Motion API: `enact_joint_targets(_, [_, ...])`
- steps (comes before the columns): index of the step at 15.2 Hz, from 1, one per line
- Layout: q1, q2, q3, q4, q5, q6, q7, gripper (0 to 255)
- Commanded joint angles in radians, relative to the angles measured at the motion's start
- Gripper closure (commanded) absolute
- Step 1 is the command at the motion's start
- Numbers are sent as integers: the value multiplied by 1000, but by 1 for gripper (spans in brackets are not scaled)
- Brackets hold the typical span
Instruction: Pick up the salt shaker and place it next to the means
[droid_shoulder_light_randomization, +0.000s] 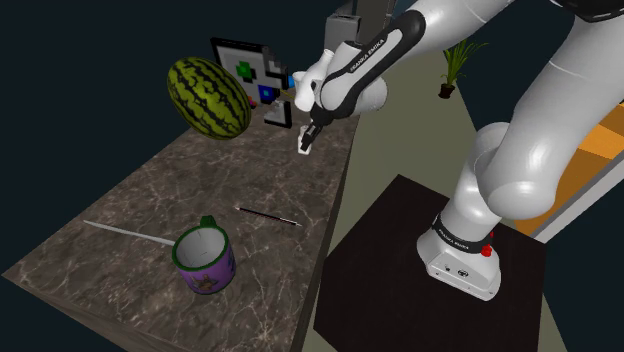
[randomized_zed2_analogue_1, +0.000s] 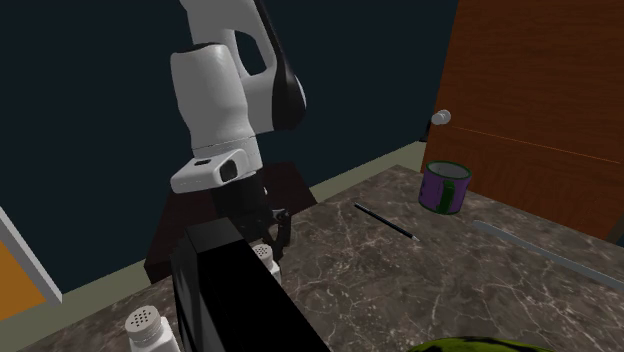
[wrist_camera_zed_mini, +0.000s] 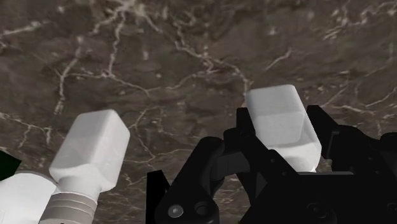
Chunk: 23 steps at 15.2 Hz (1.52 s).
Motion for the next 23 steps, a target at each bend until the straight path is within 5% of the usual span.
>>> enact_joint_targets(1, [-10, -20, 4, 3, -32, -21, 26, 255])
enact_joint_targets(10, [-58, -130, 35, 34, -152, -156, 126, 255])
enact_joint_targets(23, [-92, -245, 66, 119, -221, -353, 193, 255])
